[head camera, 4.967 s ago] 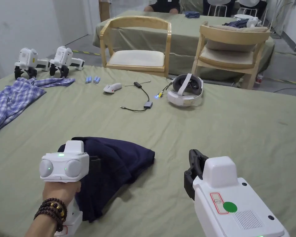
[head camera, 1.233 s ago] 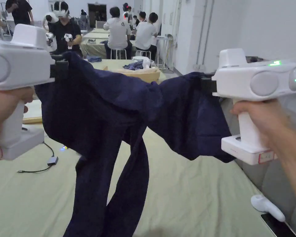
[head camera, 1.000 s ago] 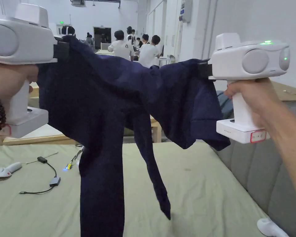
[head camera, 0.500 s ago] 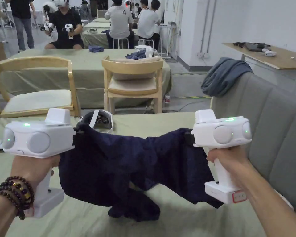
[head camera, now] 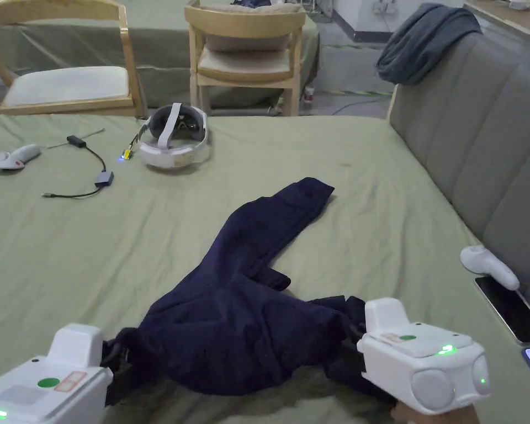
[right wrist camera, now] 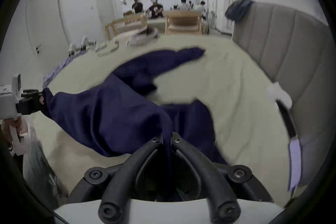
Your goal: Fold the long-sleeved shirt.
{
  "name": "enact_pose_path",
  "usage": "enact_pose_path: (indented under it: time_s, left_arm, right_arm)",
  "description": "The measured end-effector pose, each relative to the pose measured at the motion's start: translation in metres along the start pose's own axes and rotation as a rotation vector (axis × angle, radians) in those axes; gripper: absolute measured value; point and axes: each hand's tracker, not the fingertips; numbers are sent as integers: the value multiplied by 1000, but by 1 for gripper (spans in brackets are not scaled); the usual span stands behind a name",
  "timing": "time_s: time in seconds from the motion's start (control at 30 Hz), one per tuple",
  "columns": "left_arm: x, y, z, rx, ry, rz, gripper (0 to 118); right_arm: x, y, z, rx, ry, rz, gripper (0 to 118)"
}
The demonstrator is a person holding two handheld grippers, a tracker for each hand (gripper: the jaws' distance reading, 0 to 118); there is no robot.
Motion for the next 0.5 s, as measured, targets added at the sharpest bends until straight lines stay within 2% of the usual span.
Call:
enact_pose_path:
  time_s: [0.07,0.1,0.13,0.17,0.2,0.23,0.27,0.3,0.33,0.37,0.4,0.47,0.5]
  left_arm:
    - [3,-26,-12,-94,-17,-3,13]
    - [7,-32,-12,-107,-13,-1,17]
    - [6,-33,-12,-74,-3,8,26]
    - [3,-34,-12,-68,-1,21,42]
    - [-1,-31,-11,-66,1,38,77]
    - [9,-26,3,-54,16,45,98]
    - [9,-21,11,-49,33,53,108]
    - [7,-19,19,-19,43,62,109]
    - [6,-16,28,20,37,62,108]
    - [4,-9,38,56,24,66,101]
    - [2,-5,45,53,17,79,90]
    - [-1,3,56,73,-25,128,73]
    - [2,9,60,76,-43,132,20]
  right_arm:
    - [-8,-29,-6,-77,8,9,5]
    - [-8,-34,-11,-86,0,10,5]
    - [-6,-37,-15,-100,-2,16,6]
    - [-6,-37,-15,-108,1,26,10]
    - [-3,-35,-10,-96,3,19,31]
    - [-2,-32,-2,-88,8,4,61]
    - [0,-27,12,-63,8,-23,94]
    - [4,-23,22,-20,5,-37,118]
    - [8,-21,34,23,17,-62,117]
    - [12,-20,48,81,2,-87,109]
    - [19,-17,58,124,11,-125,105]
    - [33,-15,68,111,-1,-193,91]
    - [37,-15,70,112,-23,-192,45]
